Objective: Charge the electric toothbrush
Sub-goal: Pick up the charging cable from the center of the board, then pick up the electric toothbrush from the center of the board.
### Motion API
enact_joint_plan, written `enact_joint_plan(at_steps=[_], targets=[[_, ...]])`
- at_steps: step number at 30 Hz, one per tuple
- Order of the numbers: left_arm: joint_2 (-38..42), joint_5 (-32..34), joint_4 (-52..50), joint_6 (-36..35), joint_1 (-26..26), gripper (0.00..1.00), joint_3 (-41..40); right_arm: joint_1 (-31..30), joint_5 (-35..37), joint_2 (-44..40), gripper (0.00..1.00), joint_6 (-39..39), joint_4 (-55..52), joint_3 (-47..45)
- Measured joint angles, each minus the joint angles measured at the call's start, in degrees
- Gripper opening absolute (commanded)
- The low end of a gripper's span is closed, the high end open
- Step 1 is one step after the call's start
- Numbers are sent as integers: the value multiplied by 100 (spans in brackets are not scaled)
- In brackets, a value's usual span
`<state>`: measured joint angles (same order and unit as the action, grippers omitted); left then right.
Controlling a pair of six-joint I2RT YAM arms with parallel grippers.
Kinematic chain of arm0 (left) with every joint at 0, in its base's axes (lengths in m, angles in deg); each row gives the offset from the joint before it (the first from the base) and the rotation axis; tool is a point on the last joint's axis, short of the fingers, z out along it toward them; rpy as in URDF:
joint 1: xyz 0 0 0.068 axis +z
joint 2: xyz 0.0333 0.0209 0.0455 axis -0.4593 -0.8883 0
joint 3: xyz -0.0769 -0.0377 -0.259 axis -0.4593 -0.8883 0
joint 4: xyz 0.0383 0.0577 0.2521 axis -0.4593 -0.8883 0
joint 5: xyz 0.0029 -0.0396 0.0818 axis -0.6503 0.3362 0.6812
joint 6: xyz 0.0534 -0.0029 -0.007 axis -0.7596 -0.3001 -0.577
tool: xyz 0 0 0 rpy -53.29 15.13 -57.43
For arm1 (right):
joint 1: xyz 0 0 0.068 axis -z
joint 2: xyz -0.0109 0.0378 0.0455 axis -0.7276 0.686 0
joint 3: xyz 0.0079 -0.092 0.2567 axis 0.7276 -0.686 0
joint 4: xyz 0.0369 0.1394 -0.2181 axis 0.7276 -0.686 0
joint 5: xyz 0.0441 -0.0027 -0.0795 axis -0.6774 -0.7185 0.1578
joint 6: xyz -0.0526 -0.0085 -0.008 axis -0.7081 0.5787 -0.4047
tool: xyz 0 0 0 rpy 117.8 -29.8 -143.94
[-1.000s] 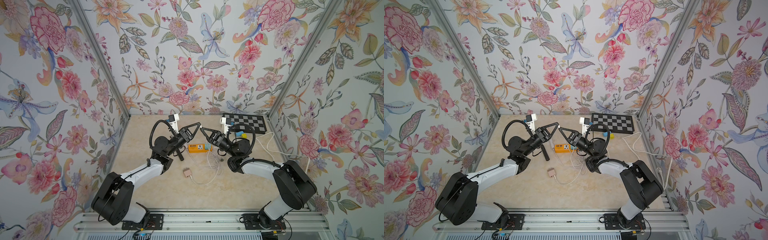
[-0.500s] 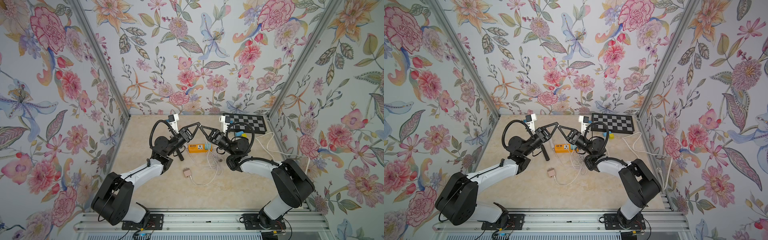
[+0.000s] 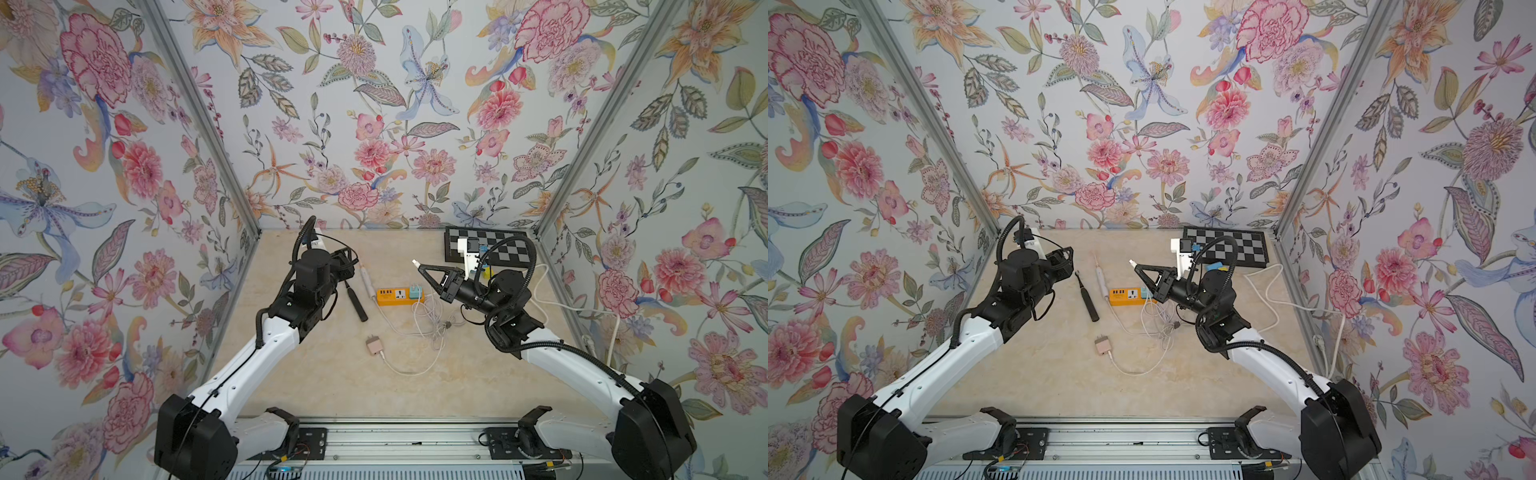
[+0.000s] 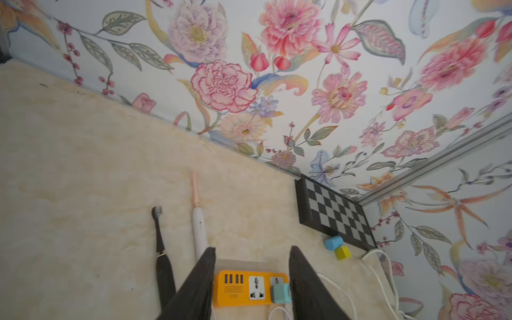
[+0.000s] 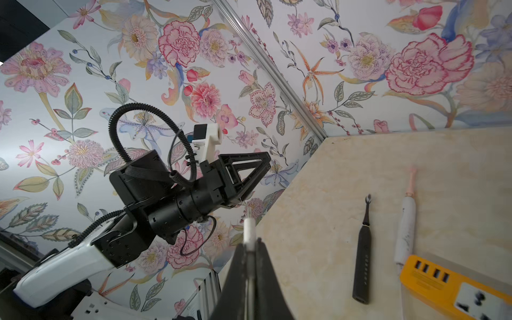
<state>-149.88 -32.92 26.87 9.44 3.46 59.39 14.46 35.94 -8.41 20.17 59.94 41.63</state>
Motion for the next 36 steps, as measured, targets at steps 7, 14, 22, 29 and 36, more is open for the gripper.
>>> enact_joint_plan(at_steps=[7,14,22,29,36], targets=[[-1515,-219,-586,184,138,54,-208,-22,103,-299,1,-564,-1117,-46],[-2594,-632,-581,365,138,57,-186,-33,144,-299,1,-693,-1504,-120],[-3080,-968,-341,328,138,47,-103,-33,170,-234,1,-761,-1567,-120],[-3305,-1023,-151,271,138,37,59,-33,177,-127,1,-785,-1596,-118],[-3351,-940,-118,317,138,19,59,-31,234,-127,1,-822,-1757,-116]])
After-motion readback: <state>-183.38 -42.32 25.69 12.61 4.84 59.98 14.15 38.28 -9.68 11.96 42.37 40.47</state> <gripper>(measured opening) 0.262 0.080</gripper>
